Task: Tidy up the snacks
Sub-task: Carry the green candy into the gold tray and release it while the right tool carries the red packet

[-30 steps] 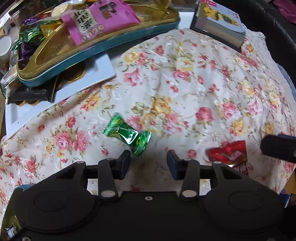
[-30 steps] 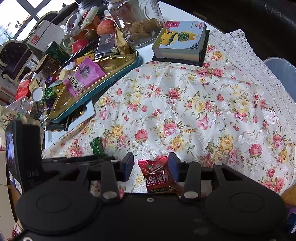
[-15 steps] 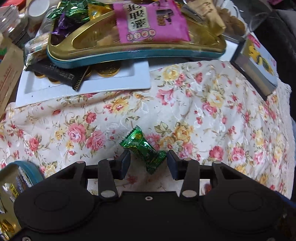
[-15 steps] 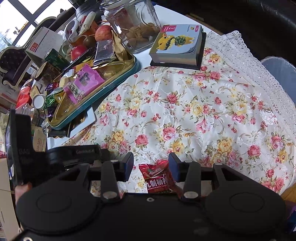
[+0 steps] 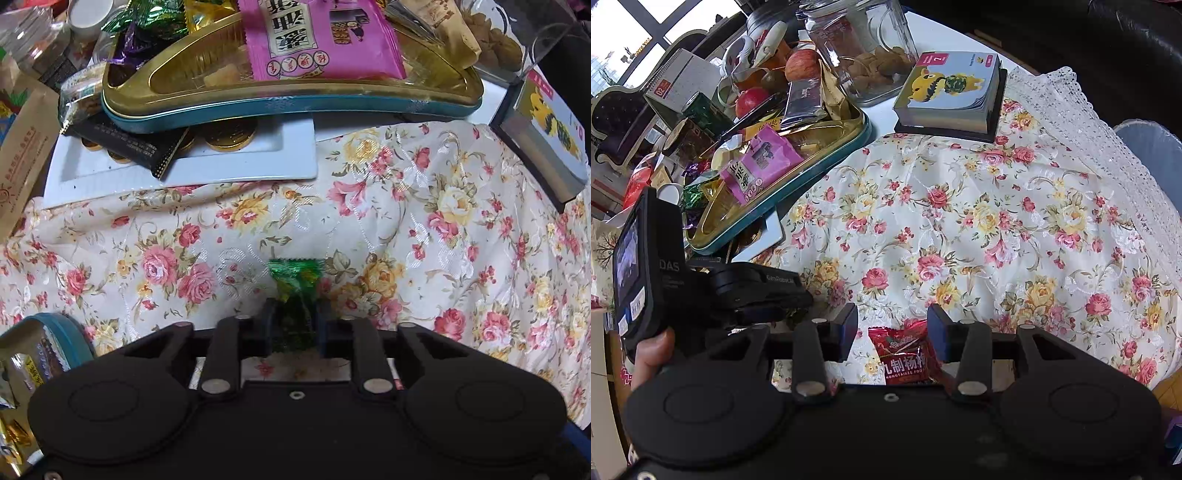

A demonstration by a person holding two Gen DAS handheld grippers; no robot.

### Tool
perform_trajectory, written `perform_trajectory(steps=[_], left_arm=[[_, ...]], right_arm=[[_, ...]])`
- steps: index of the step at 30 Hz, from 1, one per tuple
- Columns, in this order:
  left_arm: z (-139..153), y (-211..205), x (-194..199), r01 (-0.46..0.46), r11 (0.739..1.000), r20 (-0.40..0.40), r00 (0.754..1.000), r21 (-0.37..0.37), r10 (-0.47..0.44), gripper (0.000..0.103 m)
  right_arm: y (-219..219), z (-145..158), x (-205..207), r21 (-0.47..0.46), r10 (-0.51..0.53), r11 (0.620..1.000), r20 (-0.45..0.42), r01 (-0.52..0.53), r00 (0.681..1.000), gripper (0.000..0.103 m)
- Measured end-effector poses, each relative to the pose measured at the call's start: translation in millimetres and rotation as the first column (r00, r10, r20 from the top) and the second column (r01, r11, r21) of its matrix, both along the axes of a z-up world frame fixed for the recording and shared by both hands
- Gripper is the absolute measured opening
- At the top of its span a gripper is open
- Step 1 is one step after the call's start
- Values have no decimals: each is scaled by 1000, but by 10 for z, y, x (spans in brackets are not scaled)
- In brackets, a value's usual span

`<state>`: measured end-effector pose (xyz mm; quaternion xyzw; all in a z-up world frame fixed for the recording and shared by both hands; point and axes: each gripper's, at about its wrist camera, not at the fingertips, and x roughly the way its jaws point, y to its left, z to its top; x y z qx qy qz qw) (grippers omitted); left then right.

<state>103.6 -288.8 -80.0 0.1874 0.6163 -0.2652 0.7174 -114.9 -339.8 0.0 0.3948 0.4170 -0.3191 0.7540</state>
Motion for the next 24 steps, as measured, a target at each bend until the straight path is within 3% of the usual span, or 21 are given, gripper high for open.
perform_trajectory(steps=[7,12,19,24], left_arm=[[146,132,-106,-41,999,-52,998,26,42,26],[444,249,-316,6,999,-37,999,48,-5,26],[939,483,-587,27,1000,-7,1000,-6,-27,26],[1091,731,-729,15,1000,7,1000,-14,-15,26]], right_arm=[[1,-5,-10,2,3,1000,-5,-3,1000,45],[-9,-31,-42,7,5,1000,-10,-5,1000,45],[62,-140,-23,-8,65,998,-40,-65,997,45],[137,-224,6,7,106,994,-49,-105,993,48]])
